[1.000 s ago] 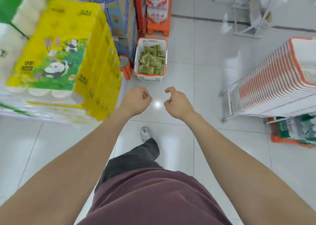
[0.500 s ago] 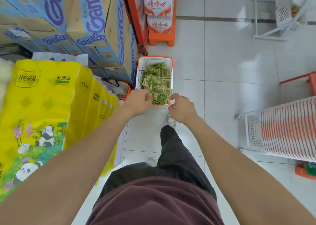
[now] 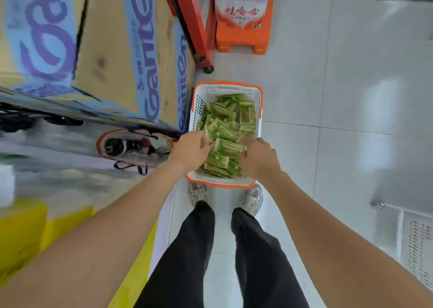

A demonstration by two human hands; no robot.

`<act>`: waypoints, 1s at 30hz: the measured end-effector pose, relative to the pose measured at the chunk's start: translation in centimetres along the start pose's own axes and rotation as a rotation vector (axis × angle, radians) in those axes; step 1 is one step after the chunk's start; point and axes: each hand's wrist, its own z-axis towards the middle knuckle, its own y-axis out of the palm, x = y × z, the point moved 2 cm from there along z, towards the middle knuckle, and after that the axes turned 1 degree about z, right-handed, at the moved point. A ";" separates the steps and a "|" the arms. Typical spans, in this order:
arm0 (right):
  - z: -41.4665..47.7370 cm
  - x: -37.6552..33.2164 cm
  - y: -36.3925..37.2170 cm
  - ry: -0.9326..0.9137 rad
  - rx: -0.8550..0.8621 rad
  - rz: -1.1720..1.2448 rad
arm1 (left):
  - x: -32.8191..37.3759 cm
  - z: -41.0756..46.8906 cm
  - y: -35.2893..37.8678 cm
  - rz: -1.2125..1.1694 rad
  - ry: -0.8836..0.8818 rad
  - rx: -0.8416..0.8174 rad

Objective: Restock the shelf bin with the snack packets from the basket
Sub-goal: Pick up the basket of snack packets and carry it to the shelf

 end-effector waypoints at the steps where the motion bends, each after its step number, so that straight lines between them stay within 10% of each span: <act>1: 2.7 0.8 1.5 0.027 -0.003 0.007 | -1.5 2.5 1.4 -0.007 -0.016 -0.020; 14: 23.8 8.9 19.8 0.267 0.202 -0.010 | -17.9 22.8 17.2 0.118 -0.332 -0.106; 30: 18.7 10.6 16.6 0.450 0.241 0.216 | -12.0 21.7 13.8 0.186 -0.331 0.014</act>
